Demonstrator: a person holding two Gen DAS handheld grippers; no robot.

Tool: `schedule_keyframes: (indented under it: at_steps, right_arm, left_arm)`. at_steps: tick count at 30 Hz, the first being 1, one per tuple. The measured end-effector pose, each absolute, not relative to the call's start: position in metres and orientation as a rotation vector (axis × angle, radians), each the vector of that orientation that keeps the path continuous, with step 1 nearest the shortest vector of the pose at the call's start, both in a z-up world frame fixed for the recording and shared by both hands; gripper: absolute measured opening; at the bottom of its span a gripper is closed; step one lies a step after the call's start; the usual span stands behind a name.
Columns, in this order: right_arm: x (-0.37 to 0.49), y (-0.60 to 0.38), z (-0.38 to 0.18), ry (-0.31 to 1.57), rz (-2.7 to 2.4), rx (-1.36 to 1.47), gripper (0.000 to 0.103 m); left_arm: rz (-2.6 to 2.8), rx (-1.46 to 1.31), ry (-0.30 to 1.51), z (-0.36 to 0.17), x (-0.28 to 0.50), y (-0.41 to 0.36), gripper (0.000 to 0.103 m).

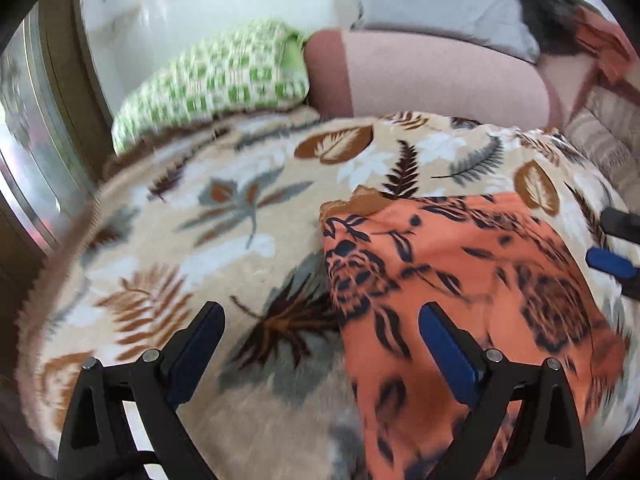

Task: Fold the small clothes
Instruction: 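Release the bundle and lift both tools away from it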

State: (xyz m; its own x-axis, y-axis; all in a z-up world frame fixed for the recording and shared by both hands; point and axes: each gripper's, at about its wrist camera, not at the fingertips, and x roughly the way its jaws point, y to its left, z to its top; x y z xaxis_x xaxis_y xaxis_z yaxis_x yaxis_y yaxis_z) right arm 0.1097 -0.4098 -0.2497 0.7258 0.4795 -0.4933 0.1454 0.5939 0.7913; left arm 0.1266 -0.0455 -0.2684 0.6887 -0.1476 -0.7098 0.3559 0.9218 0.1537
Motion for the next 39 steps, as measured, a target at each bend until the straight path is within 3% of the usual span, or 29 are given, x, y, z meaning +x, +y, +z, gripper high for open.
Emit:
schedule_keyframes:
  at_steps: [3,10,19,22,39]
  right_arm:
    - [0.078,-0.397,-0.242,0.769,0.221,0.907,0.055]
    - [0.042,-0.38,-0.288,0.917,0.112,0.935,0.057]
    - [-0.005,-0.368,-0.246,0.85,0.146,0.879,0.059]
    - [-0.02,-0.362,-0.22,0.803,0.12,0.795,0.064]
    - [-0.068,-0.301,-0.12,0.594,-0.092,0.343,0.064]
  left_arm:
    - [-0.278,0.323,0.755,-0.273,0.095,-0.045,0.098]
    - [-0.33,0.324,0.904,-0.303,0.076,-0.045,0.099]
    - [-0.304,0.265,0.747,-0.24,0.04,-0.022,0.099]
    - [-0.29,0.264,0.696,-0.218,0.028,-0.018,0.099]
    - [-0.237,0.243,0.519,-0.133,-0.027,-0.004,0.099]
